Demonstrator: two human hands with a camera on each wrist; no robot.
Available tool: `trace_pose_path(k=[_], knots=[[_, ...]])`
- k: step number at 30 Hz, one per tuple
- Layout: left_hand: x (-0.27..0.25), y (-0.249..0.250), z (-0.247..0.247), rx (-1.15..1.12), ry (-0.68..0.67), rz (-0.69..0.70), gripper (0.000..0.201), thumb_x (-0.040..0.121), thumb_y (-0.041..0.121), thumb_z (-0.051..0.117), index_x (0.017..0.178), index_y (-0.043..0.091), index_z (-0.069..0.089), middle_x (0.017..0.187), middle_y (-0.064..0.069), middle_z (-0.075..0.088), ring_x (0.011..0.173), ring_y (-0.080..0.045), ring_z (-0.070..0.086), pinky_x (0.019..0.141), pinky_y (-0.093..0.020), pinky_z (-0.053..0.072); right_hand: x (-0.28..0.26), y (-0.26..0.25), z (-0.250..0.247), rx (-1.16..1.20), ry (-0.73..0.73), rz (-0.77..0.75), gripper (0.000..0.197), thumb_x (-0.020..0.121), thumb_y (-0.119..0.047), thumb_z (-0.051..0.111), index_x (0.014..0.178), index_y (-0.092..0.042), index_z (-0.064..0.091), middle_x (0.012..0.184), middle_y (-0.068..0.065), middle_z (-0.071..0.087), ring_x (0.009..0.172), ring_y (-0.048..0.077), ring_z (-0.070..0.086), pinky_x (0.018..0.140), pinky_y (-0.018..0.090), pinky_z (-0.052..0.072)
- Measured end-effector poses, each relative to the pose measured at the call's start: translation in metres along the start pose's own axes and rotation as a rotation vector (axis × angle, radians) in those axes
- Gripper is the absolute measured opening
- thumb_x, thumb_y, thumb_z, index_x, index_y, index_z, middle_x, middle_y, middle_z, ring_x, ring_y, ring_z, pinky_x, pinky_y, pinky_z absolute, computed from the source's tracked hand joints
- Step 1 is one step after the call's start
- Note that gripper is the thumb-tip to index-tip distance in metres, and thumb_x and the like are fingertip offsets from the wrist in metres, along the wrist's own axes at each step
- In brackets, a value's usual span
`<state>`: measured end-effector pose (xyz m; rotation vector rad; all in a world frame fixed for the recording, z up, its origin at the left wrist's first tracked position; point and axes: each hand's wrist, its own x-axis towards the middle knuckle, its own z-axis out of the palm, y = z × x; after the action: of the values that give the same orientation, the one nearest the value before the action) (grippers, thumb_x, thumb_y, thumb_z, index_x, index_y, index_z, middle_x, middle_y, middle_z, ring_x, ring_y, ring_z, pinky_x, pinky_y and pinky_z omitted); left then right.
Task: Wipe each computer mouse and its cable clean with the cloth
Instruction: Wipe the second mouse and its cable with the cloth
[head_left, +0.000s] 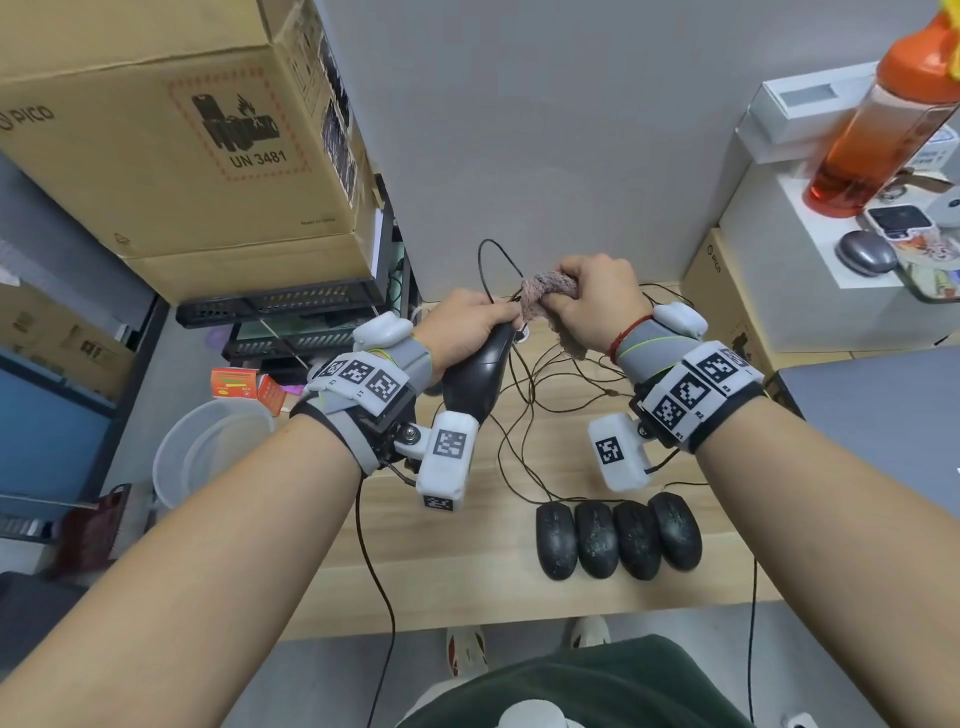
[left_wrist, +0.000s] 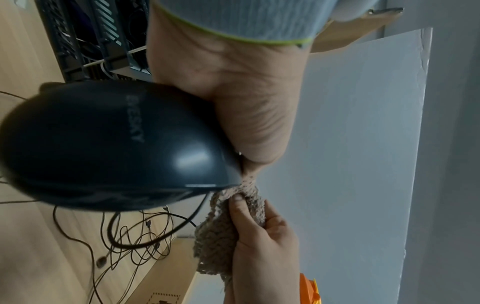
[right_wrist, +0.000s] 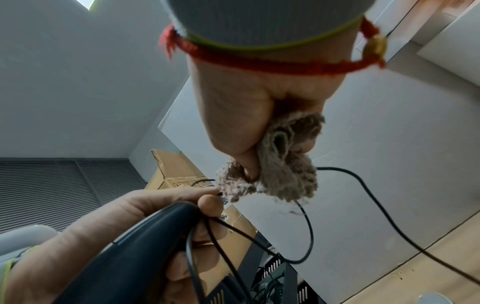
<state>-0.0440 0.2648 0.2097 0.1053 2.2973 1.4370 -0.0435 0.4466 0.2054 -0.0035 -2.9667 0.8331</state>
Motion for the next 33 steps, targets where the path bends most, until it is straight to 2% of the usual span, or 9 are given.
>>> trace_pose_path(k=[6,11,14,17,22,25,27,30,33], knots=[[0.001,0.002,-0.002,-0.08,0.065,0.047,0.037,0.099,0.025,0.056,0.063,0.022,0.06,0.055,0.005,0.052,0.052,-0.013,0.047,0.058,-0.027,0.039,-0.002,0.01,0.009,0.018,-0.022,0.032,0.017,0.086,-0.031,0.066,0.076,-0.023,0.056,0.075,0.005,0.061,0.084,0.033,0.058,0.072,0.034,0.047],[0.003,-0.001,-0.01,-0.145,0.122,0.054,0.029,0.1,0.026,0.057,0.074,0.016,0.061,0.059,0.002,0.054,0.054,-0.014,0.051,0.061,-0.027,0.041,-0.004,0.03,0.02,0.02,-0.056,0.091,0.012,0.085,-0.026,0.068,0.077,-0.02,0.062,0.075,0.004,0.064,0.077,0.027,0.056,0.067,0.03,0.042],[0.005,-0.005,-0.016,-0.202,0.141,0.041,0.034,0.1,0.03,0.057,0.068,0.02,0.062,0.059,0.001,0.055,0.057,-0.017,0.052,0.065,-0.03,0.041,-0.008,0.048,0.027,0.034,-0.089,0.144,0.023,0.083,-0.019,0.068,0.065,-0.02,0.053,0.065,0.0,0.056,0.075,0.029,0.056,0.065,0.031,0.04],[0.006,-0.006,-0.023,-0.247,0.173,0.041,0.027,0.1,0.028,0.058,0.077,0.014,0.061,0.059,0.001,0.053,0.054,-0.016,0.05,0.062,-0.029,0.04,-0.015,0.068,0.034,0.003,-0.111,0.228,0.029,0.081,-0.017,0.067,0.06,-0.02,0.047,0.067,0.004,0.057,0.077,0.031,0.057,0.067,0.035,0.045],[0.005,0.0,-0.041,-0.339,0.213,0.046,0.033,0.101,0.026,0.057,0.069,0.019,0.061,0.063,-0.002,0.051,0.056,-0.02,0.051,0.062,-0.031,0.043,-0.034,0.108,0.044,-0.016,-0.216,0.409,0.008,0.087,-0.015,0.062,0.079,-0.017,0.059,0.072,0.005,0.062,0.08,0.03,0.062,0.066,0.029,0.04],[0.007,-0.004,-0.047,-0.328,0.226,0.046,0.036,0.1,0.027,0.056,0.066,0.022,0.061,0.062,-0.002,0.052,0.058,-0.021,0.051,0.063,-0.032,0.044,-0.042,0.128,0.047,0.036,-0.234,0.486,0.006,0.087,-0.022,0.064,0.083,-0.018,0.062,0.085,0.012,0.069,0.089,0.034,0.067,0.071,0.03,0.047],[0.011,-0.01,-0.044,-0.262,0.245,0.038,0.039,0.1,0.028,0.055,0.062,0.025,0.062,0.06,0.001,0.053,0.058,-0.02,0.052,0.065,-0.032,0.044,-0.042,0.126,0.045,0.075,-0.179,0.502,0.011,0.088,-0.029,0.065,0.089,-0.019,0.064,0.091,0.012,0.068,0.091,0.033,0.065,0.074,0.03,0.046],[0.016,-0.017,-0.033,-0.127,0.24,0.005,0.042,0.097,0.032,0.055,0.057,0.024,0.062,0.056,0.004,0.055,0.064,-0.022,0.054,0.074,-0.036,0.043,-0.033,0.106,0.038,0.155,-0.101,0.444,0.028,0.088,-0.035,0.065,0.096,-0.009,0.069,0.084,0.006,0.064,0.079,0.024,0.059,0.07,0.026,0.043],[0.018,-0.021,-0.015,-0.003,0.214,-0.021,0.048,0.095,0.048,0.057,0.056,0.019,0.05,0.059,0.0,0.051,0.067,-0.023,0.05,0.074,-0.036,0.04,-0.022,0.071,0.029,0.186,-0.05,0.311,0.018,0.089,-0.03,0.064,0.089,-0.013,0.069,0.079,0.005,0.068,0.079,0.023,0.063,0.07,0.03,0.05]])
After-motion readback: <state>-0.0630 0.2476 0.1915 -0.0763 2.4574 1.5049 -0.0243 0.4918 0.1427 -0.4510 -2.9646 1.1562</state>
